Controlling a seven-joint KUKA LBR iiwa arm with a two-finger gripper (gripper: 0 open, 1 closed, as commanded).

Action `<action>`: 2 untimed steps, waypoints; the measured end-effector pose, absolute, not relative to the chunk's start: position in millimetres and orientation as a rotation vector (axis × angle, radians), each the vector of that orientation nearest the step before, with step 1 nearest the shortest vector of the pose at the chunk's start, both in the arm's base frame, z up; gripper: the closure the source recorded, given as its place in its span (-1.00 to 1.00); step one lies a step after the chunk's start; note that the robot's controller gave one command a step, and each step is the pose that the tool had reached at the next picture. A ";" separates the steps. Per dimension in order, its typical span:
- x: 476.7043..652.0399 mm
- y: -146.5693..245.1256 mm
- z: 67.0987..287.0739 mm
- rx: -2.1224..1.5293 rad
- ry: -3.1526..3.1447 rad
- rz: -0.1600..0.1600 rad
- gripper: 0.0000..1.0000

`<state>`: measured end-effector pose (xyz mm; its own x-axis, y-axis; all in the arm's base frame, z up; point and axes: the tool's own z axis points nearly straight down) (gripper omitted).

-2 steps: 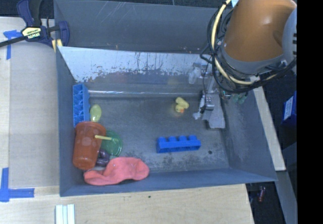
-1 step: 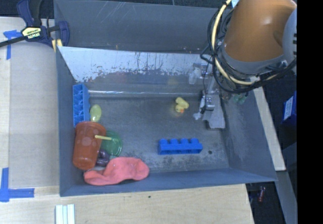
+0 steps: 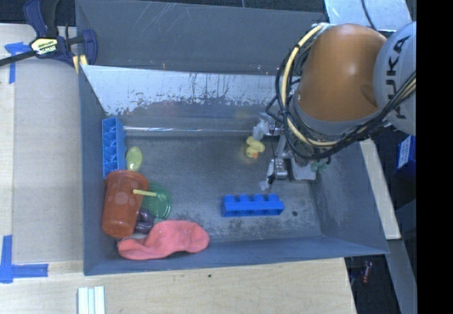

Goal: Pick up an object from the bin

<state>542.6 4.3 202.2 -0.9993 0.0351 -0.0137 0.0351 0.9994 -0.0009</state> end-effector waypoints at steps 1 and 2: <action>510.6 27.5 170.1 0.233 3.118 -0.001 -1.00; 490.9 34.5 108.7 0.017 3.127 -0.003 -1.00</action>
Offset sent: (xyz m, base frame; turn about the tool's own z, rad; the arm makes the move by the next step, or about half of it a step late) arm -0.0566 0.0315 -0.1009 -0.0280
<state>490.9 34.5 108.7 -0.9998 0.0107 -0.0147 0.0108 0.9999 -0.0016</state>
